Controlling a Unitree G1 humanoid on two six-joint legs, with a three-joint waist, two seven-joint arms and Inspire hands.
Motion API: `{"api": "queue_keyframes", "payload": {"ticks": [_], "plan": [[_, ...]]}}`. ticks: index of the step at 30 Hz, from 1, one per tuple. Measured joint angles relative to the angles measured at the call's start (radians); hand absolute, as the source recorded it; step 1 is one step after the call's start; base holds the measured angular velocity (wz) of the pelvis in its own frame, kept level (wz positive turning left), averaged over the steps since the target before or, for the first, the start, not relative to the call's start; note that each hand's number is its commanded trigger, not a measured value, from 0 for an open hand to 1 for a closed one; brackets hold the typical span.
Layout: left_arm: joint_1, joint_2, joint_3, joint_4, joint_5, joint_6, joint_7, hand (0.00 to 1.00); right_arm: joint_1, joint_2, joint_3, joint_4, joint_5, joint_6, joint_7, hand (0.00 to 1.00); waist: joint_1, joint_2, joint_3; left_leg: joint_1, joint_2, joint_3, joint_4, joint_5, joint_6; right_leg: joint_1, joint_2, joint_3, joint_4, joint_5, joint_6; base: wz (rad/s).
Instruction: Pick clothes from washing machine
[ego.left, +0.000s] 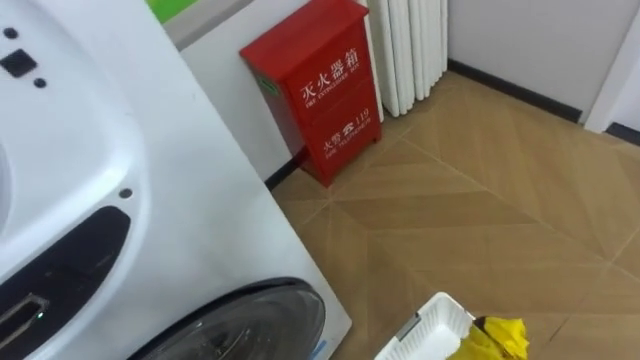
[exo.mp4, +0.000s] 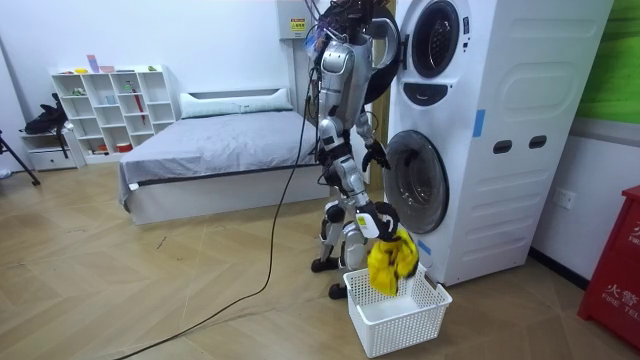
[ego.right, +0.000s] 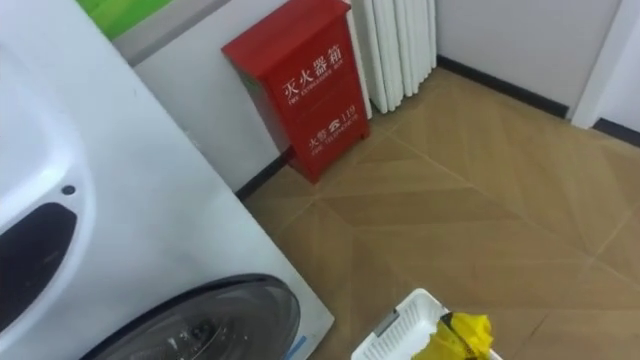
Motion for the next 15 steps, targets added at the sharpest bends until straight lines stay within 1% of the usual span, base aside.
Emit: {"api": "queue_keyframes", "payload": {"ticks": [4, 8, 10, 14, 15], "plan": [[0.013, 0.0, 0.0, 0.0, 0.0, 0.003, 0.0, 0.0, -0.001, 0.001, 0.0, 0.001, 0.026, 0.0, 0.001, 0.0, 0.003, -0.006, -0.0028, 0.0, 0.0, 0.0, -0.001, 0.001, 0.002, 0.009, -0.007, -0.012, -0.012, 0.004, 0.004, 0.11], [0.016, 0.0, 0.0, 0.0, -0.001, 0.003, -0.002, 0.0, 0.003, 0.0, 0.003, 0.004, 0.038, 0.0, 0.001, 0.0, 0.001, -0.012, -0.0008, 0.001, 0.001, -0.001, -0.002, 0.004, 0.007, 0.025, -0.017, -0.033, -0.032, 0.008, 0.006, 0.13], [0.017, 0.0, 0.0, 0.0, -0.001, 0.003, -0.003, 0.0, 0.003, 0.0, 0.009, 0.004, 0.049, 0.0, 0.009, 0.0, 0.003, -0.013, -0.0008, 0.001, 0.001, -0.001, -0.006, 0.004, 0.007, 0.027, -0.017, -0.035, -0.038, 0.01, 0.009, 0.06], [0.022, -0.002, 0.002, 0.002, 0.0, 0.004, -0.002, 0.0, 0.023, 0.0, 0.009, 0.006, 0.053, 0.0, 0.023, 0.0, 0.007, -0.019, 0.0022, 0.028, 0.001, -0.011, -0.019, 0.005, 0.007, 0.054, -0.017, -0.043, -0.051, 0.01, 0.01, 0.01], [0.022, -0.003, 0.004, 0.002, -0.001, 0.003, -0.002, 0.0, 0.027, 0.0, 0.009, 0.009, 0.053, 0.0, 0.025, 0.0, 0.008, -0.025, 0.006, 0.031, 0.002, -0.014, -0.019, 0.005, 0.008, 0.061, -0.017, -0.046, -0.053, 0.01, 0.009, 0.11]]}}
